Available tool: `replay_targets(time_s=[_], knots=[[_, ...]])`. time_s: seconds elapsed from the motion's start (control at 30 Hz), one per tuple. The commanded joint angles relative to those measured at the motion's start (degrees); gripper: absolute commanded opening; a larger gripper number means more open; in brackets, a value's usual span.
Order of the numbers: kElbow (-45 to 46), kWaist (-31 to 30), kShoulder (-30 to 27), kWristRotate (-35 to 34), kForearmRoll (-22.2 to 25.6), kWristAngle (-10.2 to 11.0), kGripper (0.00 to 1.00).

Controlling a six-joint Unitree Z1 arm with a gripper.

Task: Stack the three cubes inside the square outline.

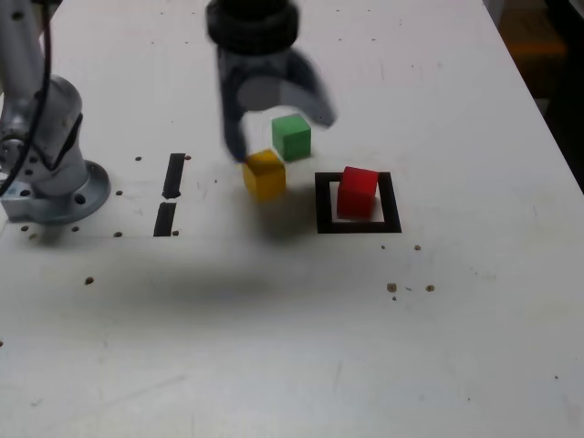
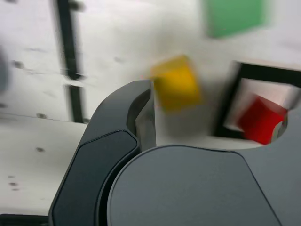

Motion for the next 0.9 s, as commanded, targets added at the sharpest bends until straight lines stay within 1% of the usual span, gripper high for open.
replay_targets(time_s=[0.0,0.23,0.5,0.67,0.73,0.8,0.87], knots=[[2.2,0.3,1.5,-0.3,-0.3,-0.4,0.95],[2.5,0.3,4.3,-0.4,-0.1,-1.6,0.93],[1.4,0.3,7.2,-0.1,-1.6,-1.3,0.93],[0.5,0.4,11.1,0.3,-2.5,-1.3,0.88],[0.3,0.5,12.0,-0.1,-2.9,-1.0,0.83],[0.4,0.6,11.9,-1.4,-3.2,0.0,0.73],[0.7,0.6,11.1,-2.9,-3.3,1.5,0.62]])
